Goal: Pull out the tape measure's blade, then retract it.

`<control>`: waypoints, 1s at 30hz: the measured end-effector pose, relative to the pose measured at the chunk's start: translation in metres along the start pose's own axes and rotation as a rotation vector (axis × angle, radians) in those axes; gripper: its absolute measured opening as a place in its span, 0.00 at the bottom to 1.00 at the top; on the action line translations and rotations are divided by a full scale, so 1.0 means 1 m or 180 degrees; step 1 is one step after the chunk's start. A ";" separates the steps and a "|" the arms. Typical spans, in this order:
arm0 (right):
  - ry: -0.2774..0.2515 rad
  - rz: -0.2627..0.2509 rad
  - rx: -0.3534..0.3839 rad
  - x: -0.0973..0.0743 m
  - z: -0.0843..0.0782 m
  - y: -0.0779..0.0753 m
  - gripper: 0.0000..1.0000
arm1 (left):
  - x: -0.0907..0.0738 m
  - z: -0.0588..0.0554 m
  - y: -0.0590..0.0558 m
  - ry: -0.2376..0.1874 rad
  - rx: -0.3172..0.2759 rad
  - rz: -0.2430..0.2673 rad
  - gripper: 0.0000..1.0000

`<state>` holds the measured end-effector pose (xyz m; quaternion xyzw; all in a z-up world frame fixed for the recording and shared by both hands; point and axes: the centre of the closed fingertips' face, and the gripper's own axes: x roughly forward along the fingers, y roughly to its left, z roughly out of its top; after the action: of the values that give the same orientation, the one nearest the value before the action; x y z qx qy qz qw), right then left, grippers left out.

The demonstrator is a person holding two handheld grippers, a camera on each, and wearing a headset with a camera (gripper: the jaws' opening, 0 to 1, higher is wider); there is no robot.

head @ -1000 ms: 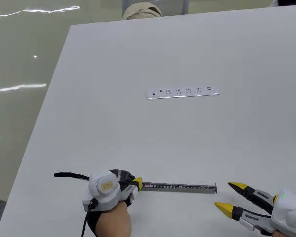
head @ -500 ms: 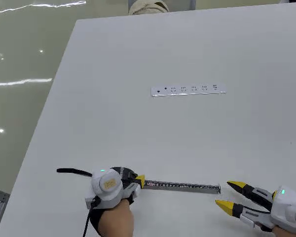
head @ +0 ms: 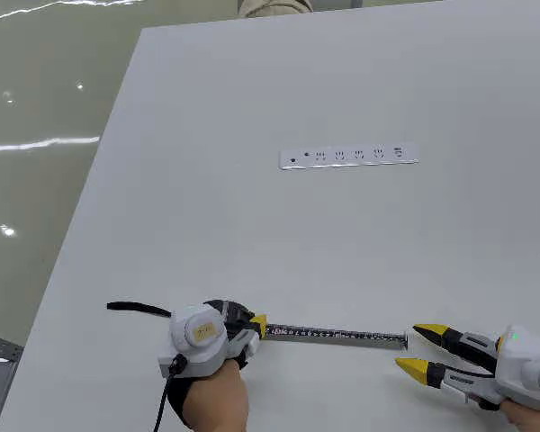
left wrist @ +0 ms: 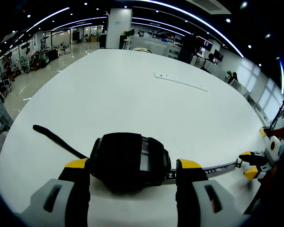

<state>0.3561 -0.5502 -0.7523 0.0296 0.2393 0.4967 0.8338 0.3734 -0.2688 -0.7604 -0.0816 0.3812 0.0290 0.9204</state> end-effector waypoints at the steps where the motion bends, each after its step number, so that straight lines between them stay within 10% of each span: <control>1: 0.0003 0.0002 0.0012 0.001 -0.001 0.000 0.39 | 0.000 0.000 0.000 -0.0002 -0.0003 0.0002 0.72; 30: 0.0017 0.0132 0.0156 0.015 -0.007 -0.004 0.28 | 0.002 -0.001 0.003 0.0006 0.0012 0.0027 0.70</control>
<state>0.3623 -0.5413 -0.7653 0.0537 0.2530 0.5079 0.8217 0.3736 -0.2663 -0.7629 -0.0783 0.3824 0.0321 0.9201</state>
